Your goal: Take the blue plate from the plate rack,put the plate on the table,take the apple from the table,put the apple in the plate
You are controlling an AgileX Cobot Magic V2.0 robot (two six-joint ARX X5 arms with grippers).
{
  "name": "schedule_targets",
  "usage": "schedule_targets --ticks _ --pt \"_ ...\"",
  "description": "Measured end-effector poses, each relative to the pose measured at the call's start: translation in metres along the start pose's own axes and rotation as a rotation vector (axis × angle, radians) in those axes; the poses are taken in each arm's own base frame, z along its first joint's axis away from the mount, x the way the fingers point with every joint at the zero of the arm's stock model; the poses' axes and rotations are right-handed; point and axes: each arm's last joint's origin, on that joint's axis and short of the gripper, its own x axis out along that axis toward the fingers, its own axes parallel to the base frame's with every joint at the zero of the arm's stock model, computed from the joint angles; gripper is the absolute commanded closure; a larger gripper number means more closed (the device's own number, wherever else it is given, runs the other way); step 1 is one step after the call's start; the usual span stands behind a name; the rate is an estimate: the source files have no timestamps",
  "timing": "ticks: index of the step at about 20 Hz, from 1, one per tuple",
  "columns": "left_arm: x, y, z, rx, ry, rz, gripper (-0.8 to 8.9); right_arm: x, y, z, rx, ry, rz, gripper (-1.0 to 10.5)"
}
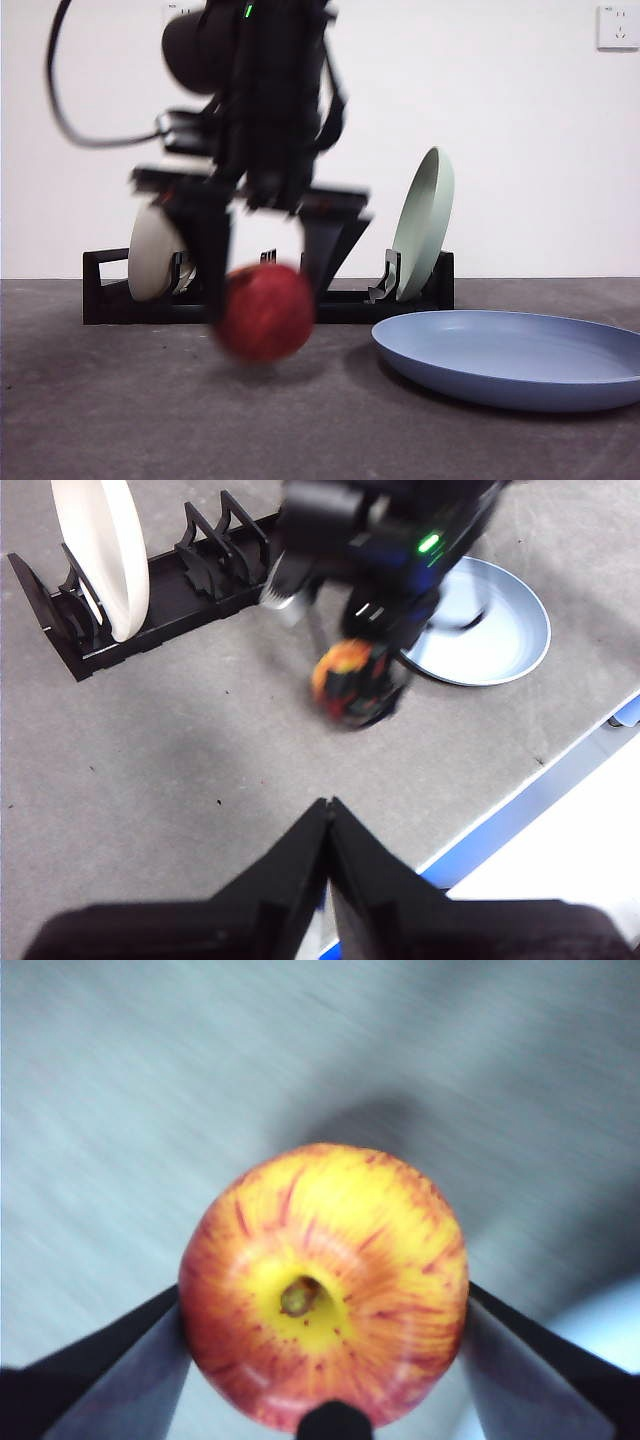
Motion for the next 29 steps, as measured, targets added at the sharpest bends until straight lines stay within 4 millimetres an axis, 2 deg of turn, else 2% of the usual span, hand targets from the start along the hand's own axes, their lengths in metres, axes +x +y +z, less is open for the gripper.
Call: schedule_targets --ticks 4,8,10,12,15,18,24,29 --pt "0.0 0.0 0.0 0.0 -0.002 0.003 8.22 -0.073 -0.01 -0.02 -0.032 -0.14 -0.061 9.6" --pt "0.0 0.0 0.0 0.0 -0.004 0.007 8.22 -0.136 -0.029 -0.052 -0.007 -0.256 -0.147 9.6" --pt "0.0 0.0 0.0 0.0 -0.004 0.007 8.22 -0.154 -0.043 -0.07 0.025 -0.307 -0.155 9.6" --pt "0.0 0.0 0.0 0.0 -0.004 0.007 8.22 -0.16 -0.058 -0.087 0.068 -0.329 -0.167 9.6" --pt "0.0 0.0 0.0 0.0 -0.004 0.007 8.22 -0.151 -0.079 -0.11 0.137 -0.324 -0.188 9.6" --pt "0.0 0.0 0.0 0.0 -0.004 0.007 8.22 -0.124 -0.092 -0.124 0.19 -0.327 -0.146 9.6" --pt "0.0 0.001 0.0 0.0 -0.013 0.026 8.22 -0.043 -0.093 -0.141 0.242 -0.303 -0.07 9.6" --pt "0.0 0.001 0.0 0.0 -0.013 0.026 8.22 -0.007 -0.092 -0.154 0.262 -0.319 -0.077 9.6"
